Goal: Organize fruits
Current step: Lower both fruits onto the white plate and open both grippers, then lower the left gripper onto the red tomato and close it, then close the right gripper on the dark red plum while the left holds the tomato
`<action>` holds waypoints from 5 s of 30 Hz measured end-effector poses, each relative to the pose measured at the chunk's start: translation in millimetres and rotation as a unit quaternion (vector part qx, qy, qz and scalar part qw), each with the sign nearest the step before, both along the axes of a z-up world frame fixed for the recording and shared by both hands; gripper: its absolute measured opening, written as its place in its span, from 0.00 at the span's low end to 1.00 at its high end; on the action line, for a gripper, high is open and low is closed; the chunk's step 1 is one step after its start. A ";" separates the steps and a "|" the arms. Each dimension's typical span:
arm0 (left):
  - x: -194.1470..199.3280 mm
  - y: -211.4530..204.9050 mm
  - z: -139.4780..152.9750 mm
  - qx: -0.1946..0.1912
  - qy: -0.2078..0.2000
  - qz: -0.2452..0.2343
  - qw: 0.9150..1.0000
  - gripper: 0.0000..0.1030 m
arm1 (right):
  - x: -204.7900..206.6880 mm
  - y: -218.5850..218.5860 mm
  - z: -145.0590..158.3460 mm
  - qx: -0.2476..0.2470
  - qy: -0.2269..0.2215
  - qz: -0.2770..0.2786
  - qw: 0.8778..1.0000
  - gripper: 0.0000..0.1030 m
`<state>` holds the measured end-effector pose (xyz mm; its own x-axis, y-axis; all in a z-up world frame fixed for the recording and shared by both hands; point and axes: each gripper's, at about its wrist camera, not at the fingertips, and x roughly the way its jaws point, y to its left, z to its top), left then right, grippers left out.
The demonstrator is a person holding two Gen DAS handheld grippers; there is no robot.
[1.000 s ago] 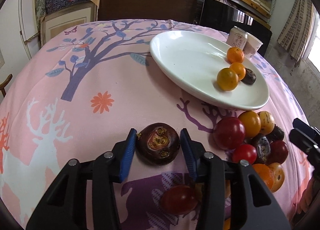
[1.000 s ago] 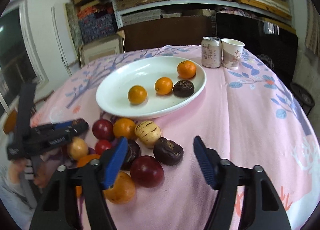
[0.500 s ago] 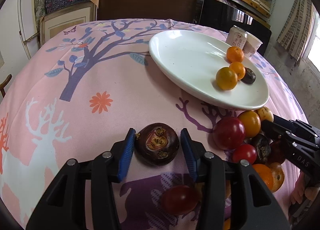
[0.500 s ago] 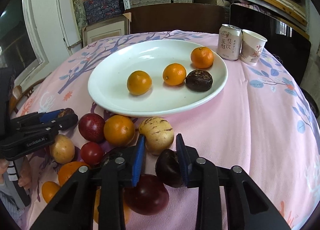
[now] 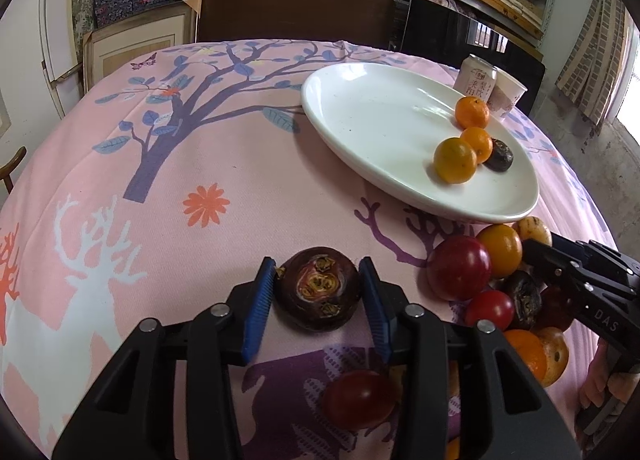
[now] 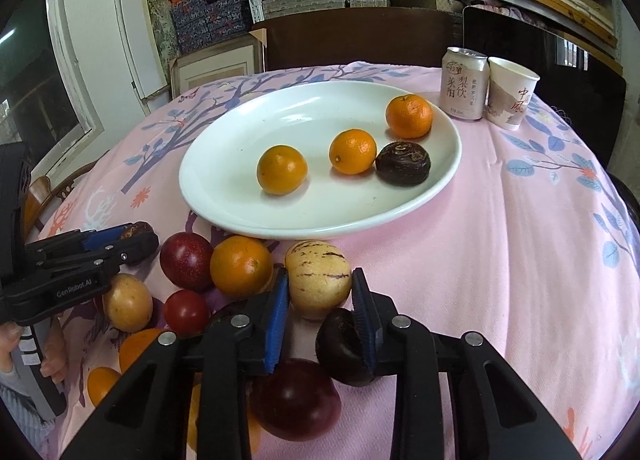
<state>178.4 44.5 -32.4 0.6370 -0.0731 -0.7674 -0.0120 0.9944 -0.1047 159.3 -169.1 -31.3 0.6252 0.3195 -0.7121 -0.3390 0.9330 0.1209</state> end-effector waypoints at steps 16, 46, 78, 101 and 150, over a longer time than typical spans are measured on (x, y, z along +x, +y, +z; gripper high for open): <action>21.4 -37.1 78.7 0.014 -0.082 -0.012 0.996 0.41 | -1.6 -35.1 60.9 0.090 -0.050 -0.048 0.994 0.31; -44.9 17.4 39.5 -0.020 -0.058 0.065 0.996 0.83 | -26.3 -83.5 30.6 0.131 -0.055 -0.127 0.982 0.79; -64.3 -13.1 -1.6 0.052 0.008 -0.010 0.999 0.45 | -53.4 -77.0 18.5 0.109 -0.040 -0.116 0.986 0.89; -75.3 -9.5 11.0 0.054 -0.028 0.007 0.998 0.27 | -64.2 -47.7 1.8 0.047 -0.005 -0.058 0.997 0.89; -74.5 -3.3 17.8 0.009 -0.038 0.010 0.999 0.28 | -54.6 -55.2 -1.0 0.193 0.050 -0.022 0.980 0.39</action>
<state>103.9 41.2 -14.6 0.6953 -0.0463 -0.7172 -0.0243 0.9958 -0.0879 104.7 -224.3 -32.3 0.5775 0.5515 -0.6020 -0.2676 0.8245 0.4987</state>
